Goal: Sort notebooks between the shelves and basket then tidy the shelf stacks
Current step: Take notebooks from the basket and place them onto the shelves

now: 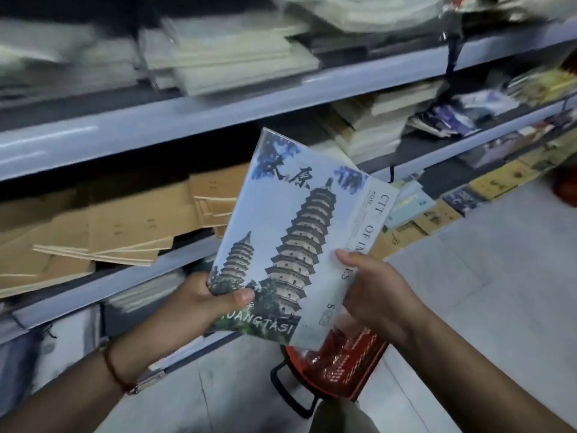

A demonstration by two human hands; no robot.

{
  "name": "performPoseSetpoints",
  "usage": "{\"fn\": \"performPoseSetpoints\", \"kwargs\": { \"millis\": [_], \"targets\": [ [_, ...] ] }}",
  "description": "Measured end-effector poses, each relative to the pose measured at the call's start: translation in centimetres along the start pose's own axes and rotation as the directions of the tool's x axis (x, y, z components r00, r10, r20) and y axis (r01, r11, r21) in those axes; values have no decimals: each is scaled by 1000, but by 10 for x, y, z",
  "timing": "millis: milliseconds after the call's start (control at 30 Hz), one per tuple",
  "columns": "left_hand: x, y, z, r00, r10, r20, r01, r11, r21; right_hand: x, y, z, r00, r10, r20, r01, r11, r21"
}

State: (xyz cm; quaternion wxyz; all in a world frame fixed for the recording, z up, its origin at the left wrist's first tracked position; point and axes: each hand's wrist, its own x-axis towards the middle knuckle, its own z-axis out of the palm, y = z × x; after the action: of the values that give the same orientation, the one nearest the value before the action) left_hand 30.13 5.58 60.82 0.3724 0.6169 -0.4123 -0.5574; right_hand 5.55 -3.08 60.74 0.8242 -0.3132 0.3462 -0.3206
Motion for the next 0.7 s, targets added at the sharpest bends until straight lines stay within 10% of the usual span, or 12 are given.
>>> {"fn": "performPoseSetpoints", "kwargs": {
  "millis": [300, 700],
  "targets": [
    [-76, 82, -62, 904, 245, -349, -261, 965, 3, -13, -90, 140, 935, -159, 317, 266, 906, -329],
    [-194, 120, -148, 618, 191, -762, -559, 788, -256, -44, -101, 321, 663, -20, 748, 677, 444, -587]
  ]
}}
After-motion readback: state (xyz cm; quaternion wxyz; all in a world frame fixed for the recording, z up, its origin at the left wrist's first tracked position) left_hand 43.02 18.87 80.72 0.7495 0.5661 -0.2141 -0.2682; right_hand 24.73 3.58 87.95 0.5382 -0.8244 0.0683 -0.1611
